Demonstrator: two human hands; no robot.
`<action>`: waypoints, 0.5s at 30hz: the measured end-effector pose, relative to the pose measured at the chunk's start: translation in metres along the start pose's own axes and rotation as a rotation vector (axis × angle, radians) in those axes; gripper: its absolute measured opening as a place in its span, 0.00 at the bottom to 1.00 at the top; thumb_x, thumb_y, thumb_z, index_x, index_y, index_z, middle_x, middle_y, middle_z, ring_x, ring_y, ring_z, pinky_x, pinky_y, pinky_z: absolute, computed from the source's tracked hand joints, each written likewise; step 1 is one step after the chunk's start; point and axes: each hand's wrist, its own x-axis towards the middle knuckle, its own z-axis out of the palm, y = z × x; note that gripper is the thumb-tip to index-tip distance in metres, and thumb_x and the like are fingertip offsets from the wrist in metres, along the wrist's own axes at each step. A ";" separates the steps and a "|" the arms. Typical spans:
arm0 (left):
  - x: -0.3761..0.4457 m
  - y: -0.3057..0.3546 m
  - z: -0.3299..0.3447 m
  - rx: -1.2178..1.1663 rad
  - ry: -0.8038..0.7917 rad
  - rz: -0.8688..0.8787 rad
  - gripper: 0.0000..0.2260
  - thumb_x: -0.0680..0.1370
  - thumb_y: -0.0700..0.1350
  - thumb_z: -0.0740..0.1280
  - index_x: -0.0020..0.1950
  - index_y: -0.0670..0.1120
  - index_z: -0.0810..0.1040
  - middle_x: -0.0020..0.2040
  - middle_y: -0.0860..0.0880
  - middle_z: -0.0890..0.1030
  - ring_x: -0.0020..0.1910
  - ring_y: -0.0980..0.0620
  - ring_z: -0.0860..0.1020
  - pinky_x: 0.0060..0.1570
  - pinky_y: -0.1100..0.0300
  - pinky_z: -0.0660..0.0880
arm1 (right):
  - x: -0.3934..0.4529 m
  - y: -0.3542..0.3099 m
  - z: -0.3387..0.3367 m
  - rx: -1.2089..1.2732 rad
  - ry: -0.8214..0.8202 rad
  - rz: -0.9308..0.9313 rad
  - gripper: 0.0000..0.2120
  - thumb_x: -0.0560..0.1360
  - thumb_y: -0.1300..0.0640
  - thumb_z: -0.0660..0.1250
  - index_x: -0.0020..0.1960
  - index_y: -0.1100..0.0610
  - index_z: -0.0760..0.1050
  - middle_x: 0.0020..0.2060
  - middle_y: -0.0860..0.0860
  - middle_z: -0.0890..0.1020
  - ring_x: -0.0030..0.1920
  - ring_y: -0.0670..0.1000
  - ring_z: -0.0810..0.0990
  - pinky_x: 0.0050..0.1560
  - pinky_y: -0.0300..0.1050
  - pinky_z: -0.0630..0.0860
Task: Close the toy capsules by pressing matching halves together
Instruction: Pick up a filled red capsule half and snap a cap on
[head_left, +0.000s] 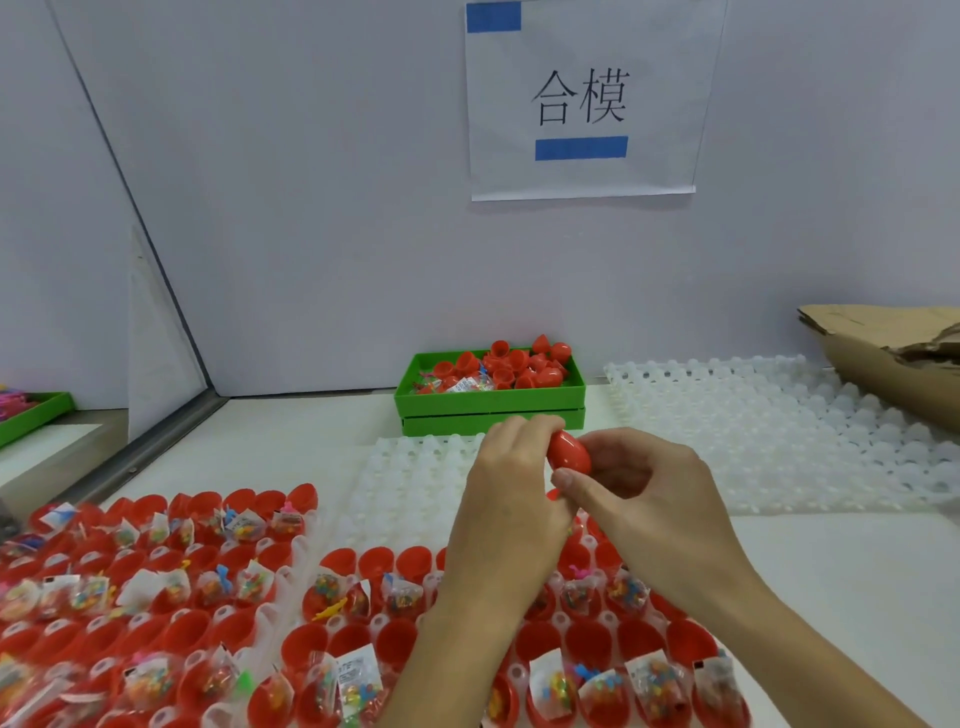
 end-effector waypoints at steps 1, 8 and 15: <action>-0.001 0.000 0.001 -0.001 0.007 0.005 0.20 0.73 0.42 0.74 0.65 0.49 0.77 0.53 0.53 0.77 0.50 0.55 0.74 0.54 0.58 0.77 | 0.000 -0.001 0.000 0.007 0.006 0.011 0.07 0.70 0.59 0.76 0.46 0.49 0.83 0.37 0.44 0.86 0.39 0.44 0.85 0.42 0.38 0.81; -0.004 0.011 0.002 -0.090 0.086 -0.035 0.31 0.75 0.54 0.72 0.76 0.56 0.65 0.65 0.55 0.76 0.63 0.55 0.74 0.63 0.53 0.76 | 0.027 -0.004 -0.008 0.400 0.117 0.260 0.06 0.78 0.56 0.68 0.53 0.56 0.81 0.40 0.51 0.87 0.43 0.49 0.87 0.42 0.39 0.82; -0.003 0.014 0.003 -0.152 0.068 -0.067 0.23 0.76 0.55 0.67 0.71 0.54 0.72 0.62 0.55 0.77 0.58 0.58 0.75 0.59 0.51 0.78 | 0.109 0.024 -0.052 0.838 0.323 0.537 0.14 0.82 0.52 0.62 0.57 0.63 0.75 0.46 0.56 0.84 0.44 0.53 0.85 0.41 0.43 0.77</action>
